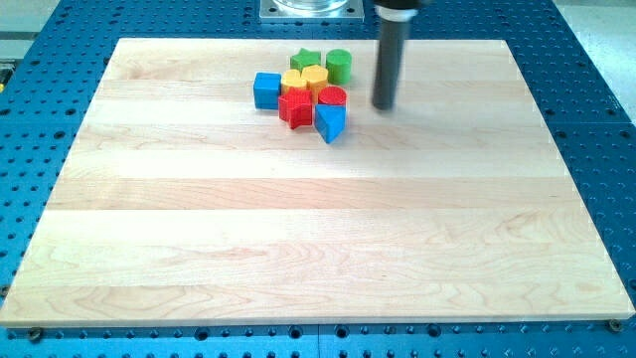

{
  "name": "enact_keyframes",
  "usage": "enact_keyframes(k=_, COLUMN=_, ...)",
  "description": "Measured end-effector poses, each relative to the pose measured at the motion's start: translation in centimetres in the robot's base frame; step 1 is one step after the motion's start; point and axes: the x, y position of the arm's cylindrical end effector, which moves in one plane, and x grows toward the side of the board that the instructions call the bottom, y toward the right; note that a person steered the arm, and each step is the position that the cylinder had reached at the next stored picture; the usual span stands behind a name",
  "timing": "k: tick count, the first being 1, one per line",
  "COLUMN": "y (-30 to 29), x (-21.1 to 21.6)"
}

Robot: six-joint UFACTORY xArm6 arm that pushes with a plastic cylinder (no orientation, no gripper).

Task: Move the red circle right to the yellow hexagon

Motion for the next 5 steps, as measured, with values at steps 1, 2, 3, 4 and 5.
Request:
enact_keyframes(k=1, y=-6.0, x=8.1)
enact_keyframes(k=2, y=-10.7, x=7.7)
enact_keyframes(k=3, y=-10.6, x=5.3)
enact_keyframes(k=4, y=-10.4, x=4.1)
enact_keyframes(k=5, y=-10.4, x=3.2)
